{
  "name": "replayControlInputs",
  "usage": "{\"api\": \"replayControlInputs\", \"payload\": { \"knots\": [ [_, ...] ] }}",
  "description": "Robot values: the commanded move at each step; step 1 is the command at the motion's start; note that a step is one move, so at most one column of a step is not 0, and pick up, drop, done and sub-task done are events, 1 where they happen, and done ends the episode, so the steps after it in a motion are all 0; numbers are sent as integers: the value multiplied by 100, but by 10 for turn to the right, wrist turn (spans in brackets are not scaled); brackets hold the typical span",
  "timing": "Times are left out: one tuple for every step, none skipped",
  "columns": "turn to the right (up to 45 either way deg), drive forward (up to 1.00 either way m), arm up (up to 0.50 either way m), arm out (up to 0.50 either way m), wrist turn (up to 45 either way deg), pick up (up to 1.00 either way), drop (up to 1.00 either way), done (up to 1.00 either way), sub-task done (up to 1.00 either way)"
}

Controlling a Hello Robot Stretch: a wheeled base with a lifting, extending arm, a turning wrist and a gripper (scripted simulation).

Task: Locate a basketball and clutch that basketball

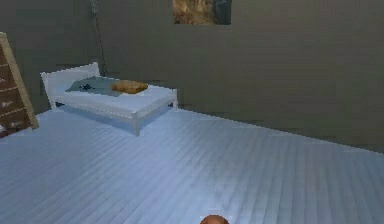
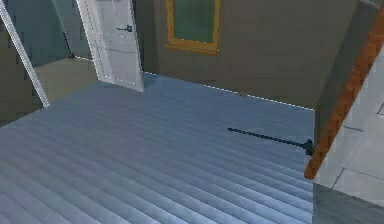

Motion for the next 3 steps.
{"api": "replayControlInputs", "payload": {
  "knots": [
    [-450,0,0,0,0,0,0,0,0],
    [-330,0,0,0,0,0,0,0,0],
    [0,0,20,0,0,0,0,0,0]
  ]
}}
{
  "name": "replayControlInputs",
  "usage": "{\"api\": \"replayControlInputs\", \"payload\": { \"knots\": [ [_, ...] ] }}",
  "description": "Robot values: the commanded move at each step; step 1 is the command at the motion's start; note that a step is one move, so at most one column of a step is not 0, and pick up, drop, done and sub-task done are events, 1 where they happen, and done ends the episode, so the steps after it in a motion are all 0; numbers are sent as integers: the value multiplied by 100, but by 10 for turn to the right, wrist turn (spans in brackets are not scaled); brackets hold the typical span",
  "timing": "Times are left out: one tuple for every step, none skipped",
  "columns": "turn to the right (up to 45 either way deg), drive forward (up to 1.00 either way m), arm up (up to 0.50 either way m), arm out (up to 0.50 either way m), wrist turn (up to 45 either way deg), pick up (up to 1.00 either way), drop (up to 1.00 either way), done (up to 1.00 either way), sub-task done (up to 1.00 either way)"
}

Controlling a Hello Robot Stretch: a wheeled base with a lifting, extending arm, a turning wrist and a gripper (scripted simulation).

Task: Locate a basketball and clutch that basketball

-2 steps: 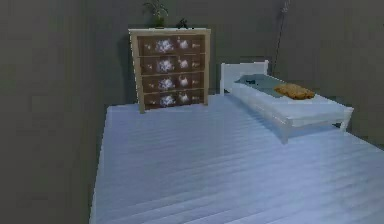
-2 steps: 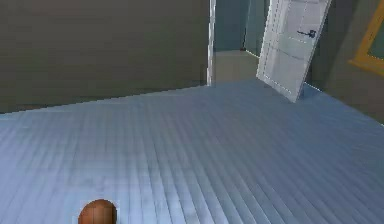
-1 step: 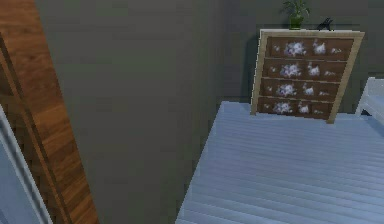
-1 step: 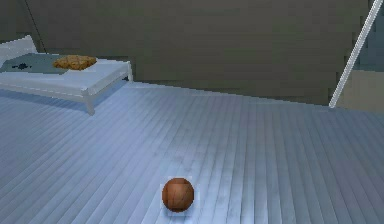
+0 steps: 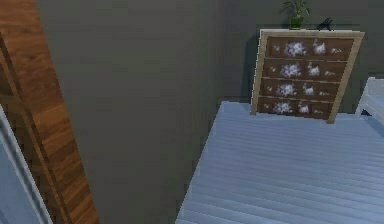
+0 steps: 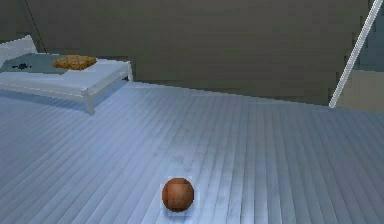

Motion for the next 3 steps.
{"api": "replayControlInputs", "payload": {
  "knots": [
    [0,0,0,50,0,0,0,0,0],
    [0,0,0,0,450,0,0,0,0],
    [0,0,0,0,450,0,0,0,0]
  ]
}}
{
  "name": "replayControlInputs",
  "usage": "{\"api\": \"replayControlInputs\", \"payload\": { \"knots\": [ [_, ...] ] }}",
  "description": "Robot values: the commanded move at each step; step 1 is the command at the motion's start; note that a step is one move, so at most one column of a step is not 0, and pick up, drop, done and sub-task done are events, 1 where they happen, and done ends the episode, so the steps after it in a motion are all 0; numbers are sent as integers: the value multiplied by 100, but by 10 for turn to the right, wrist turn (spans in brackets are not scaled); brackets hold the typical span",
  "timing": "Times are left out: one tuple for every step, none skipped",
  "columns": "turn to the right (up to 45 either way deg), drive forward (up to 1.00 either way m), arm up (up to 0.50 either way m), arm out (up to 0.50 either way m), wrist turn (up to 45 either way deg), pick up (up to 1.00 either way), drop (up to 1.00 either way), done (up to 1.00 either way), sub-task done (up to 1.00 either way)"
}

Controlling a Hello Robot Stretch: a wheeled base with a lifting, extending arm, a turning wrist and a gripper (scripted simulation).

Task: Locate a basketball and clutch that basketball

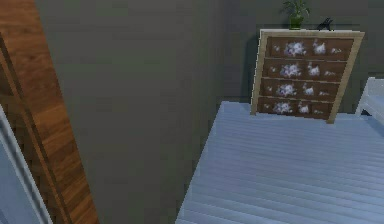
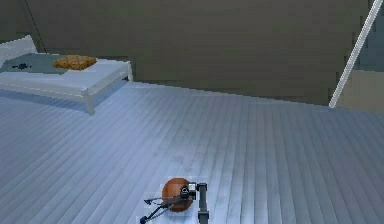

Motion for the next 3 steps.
{"api": "replayControlInputs", "payload": {
  "knots": [
    [0,0,0,0,450,0,0,0,0],
    [0,0,0,0,270,0,0,0,0],
    [0,0,-30,0,0,0,0,0,0]
  ]
}}
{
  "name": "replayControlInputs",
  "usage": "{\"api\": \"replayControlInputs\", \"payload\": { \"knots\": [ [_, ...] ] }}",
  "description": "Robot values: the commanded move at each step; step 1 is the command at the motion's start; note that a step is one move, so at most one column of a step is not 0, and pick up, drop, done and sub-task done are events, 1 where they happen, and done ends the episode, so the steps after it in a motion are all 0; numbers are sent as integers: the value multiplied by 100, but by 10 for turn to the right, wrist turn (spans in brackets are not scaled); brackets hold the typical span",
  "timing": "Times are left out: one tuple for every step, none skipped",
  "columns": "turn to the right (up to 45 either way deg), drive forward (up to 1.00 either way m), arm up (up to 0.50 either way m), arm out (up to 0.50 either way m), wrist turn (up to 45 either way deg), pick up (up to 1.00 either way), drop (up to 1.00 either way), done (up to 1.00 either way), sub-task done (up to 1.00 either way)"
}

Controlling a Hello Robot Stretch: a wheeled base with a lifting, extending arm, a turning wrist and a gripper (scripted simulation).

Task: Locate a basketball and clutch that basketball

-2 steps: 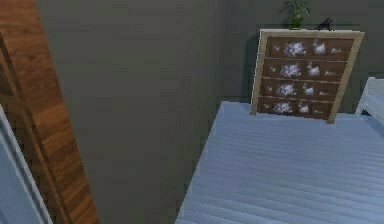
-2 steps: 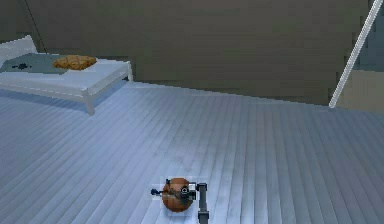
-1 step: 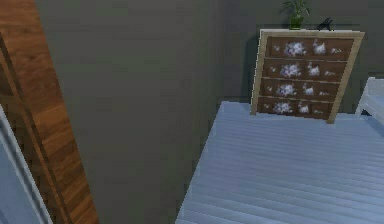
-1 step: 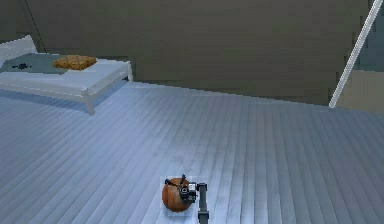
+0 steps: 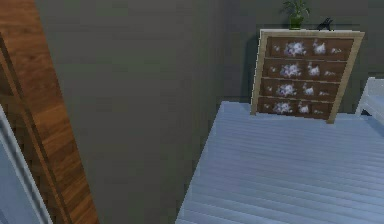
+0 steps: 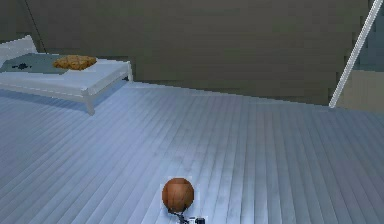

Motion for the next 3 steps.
{"api": "replayControlInputs", "payload": {
  "knots": [
    [0,0,0,0,0,100,0,0,0],
    [0,0,10,0,0,0,0,0,0],
    [0,0,0,0,0,0,0,100,0]
  ]
}}
